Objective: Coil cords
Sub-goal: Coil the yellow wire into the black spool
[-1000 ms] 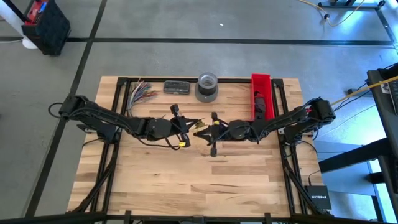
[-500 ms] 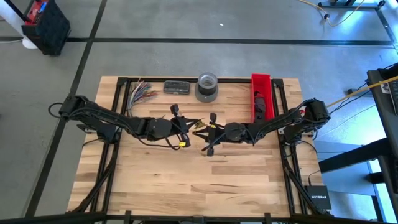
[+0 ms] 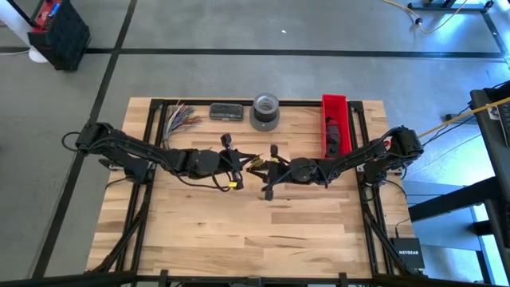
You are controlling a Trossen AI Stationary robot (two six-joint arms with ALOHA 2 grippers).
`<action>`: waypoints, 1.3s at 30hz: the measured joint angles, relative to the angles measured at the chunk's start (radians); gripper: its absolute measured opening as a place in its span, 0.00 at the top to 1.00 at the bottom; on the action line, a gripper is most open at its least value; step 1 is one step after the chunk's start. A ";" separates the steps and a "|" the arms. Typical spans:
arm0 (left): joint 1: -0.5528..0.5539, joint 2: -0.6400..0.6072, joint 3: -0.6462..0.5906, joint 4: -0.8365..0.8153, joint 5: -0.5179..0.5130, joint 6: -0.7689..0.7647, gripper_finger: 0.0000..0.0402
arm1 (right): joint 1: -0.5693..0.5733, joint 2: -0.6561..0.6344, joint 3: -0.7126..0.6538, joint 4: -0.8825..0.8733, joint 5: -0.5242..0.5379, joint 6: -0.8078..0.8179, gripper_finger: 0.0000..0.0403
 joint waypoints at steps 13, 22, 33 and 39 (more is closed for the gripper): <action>0.010 -0.004 0.002 0.164 -0.019 0.062 1.00 | -0.002 0.029 0.001 -0.025 0.121 -0.001 0.97; 0.009 -0.005 0.002 0.137 -0.028 0.066 1.00 | -0.002 0.027 0.000 -0.090 0.135 0.058 0.94; -0.048 -0.063 0.001 0.094 -0.069 0.106 1.00 | 0.020 -0.064 0.000 -0.355 0.271 -0.126 0.68; -0.093 -0.091 0.001 0.060 -0.164 0.141 1.00 | 0.060 -0.185 0.000 -0.546 0.261 -0.146 0.67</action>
